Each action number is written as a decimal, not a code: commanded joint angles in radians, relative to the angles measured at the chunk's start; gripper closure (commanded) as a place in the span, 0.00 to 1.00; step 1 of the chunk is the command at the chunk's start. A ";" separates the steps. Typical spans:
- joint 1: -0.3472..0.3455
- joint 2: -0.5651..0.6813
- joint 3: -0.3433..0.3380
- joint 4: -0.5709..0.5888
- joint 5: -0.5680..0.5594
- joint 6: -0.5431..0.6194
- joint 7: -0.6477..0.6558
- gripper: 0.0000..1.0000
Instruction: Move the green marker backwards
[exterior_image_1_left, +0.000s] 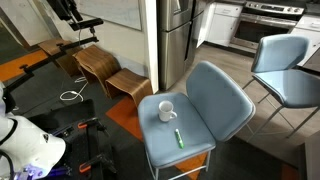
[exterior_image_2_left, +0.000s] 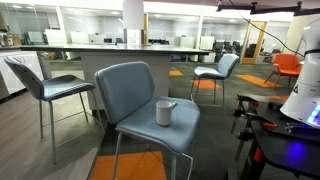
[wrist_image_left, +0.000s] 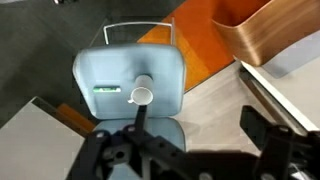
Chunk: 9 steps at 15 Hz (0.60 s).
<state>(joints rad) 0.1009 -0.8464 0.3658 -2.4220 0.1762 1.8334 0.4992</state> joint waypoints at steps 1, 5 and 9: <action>-0.011 0.016 0.001 0.006 -0.007 0.010 -0.005 0.00; -0.065 0.124 -0.008 0.009 -0.043 0.114 -0.011 0.00; -0.129 0.309 -0.040 0.007 -0.077 0.228 0.024 0.00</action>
<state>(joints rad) -0.0079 -0.6528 0.3480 -2.4346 0.1225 2.0105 0.4943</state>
